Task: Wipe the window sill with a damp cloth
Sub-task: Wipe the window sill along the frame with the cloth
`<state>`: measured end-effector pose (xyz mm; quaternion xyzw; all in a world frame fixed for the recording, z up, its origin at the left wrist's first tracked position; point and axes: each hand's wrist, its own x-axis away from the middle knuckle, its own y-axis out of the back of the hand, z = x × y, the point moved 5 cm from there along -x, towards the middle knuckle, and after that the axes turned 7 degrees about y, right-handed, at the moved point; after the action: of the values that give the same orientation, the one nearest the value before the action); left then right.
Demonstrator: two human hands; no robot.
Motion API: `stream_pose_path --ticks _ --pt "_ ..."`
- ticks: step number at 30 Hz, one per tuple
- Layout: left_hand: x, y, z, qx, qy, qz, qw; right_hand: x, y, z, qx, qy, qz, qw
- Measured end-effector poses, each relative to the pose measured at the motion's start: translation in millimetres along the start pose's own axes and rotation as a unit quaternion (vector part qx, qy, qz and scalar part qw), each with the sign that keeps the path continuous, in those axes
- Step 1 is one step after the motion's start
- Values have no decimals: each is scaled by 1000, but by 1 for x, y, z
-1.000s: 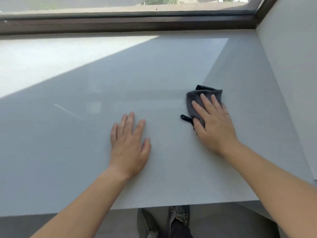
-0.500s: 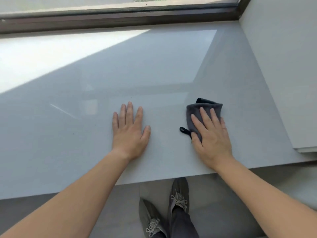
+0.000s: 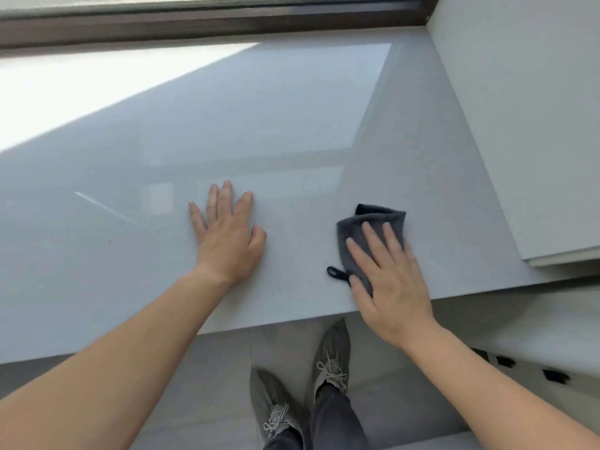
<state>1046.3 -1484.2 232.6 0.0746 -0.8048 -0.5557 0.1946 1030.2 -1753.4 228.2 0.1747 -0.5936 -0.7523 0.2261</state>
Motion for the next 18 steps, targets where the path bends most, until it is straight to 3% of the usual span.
stream_pose_path --ticks 2,4,8,10,15,16,18 --pt "7 -4 -16 22 -38 -2 999 4 2 -2 -1 110 28 994" --pt "8 -9 -30 24 -58 -2 998 -4 7 -29 8 117 38 992" --pt "-8 -10 -46 20 -47 -14 999 -54 27 -98 9 -127 5 992" --pt "-21 -8 -53 19 -52 -19 998 -83 25 -86 19 -156 -7 988" --pt "-59 -2 -67 19 -52 -30 998 -110 5 -28 -5 93 12 996" --pt "-68 -1 -69 15 -51 -28 998 -119 6 -40 -5 110 19 994" --pt "-84 -2 -71 1 -38 -17 999 -151 16 -78 1 60 3 998"
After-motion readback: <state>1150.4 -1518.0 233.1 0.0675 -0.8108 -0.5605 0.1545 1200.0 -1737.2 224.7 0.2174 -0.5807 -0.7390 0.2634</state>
